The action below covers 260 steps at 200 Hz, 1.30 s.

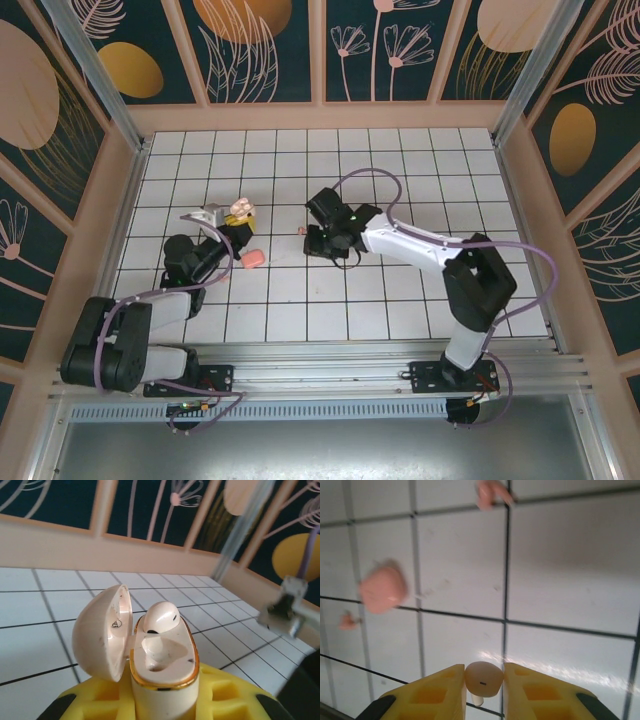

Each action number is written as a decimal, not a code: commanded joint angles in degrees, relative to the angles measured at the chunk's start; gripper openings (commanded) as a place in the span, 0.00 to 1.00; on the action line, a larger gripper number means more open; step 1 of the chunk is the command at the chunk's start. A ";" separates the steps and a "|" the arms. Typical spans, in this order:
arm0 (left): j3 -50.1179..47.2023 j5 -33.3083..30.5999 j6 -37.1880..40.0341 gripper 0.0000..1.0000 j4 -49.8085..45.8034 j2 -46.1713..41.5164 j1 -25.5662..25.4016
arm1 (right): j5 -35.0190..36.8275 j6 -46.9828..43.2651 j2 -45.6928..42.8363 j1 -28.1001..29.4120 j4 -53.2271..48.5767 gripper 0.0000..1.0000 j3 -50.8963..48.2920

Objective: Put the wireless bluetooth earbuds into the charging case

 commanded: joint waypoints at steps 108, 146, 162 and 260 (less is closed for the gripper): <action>7.94 8.02 7.08 0.04 6.62 7.90 -9.20 | 10.11 -13.10 -16.56 3.10 28.38 0.24 -8.86; 8.99 8.41 9.60 0.04 2.42 6.86 -9.86 | 9.04 -17.52 -16.47 4.54 31.59 0.24 -7.74; 9.19 8.38 9.92 0.04 1.74 6.49 -10.04 | 8.35 -18.53 -16.43 5.07 32.91 0.24 -7.71; 9.69 8.76 8.35 0.04 2.47 5.94 -10.43 | 6.28 -22.09 -10.86 5.83 33.48 0.24 -2.00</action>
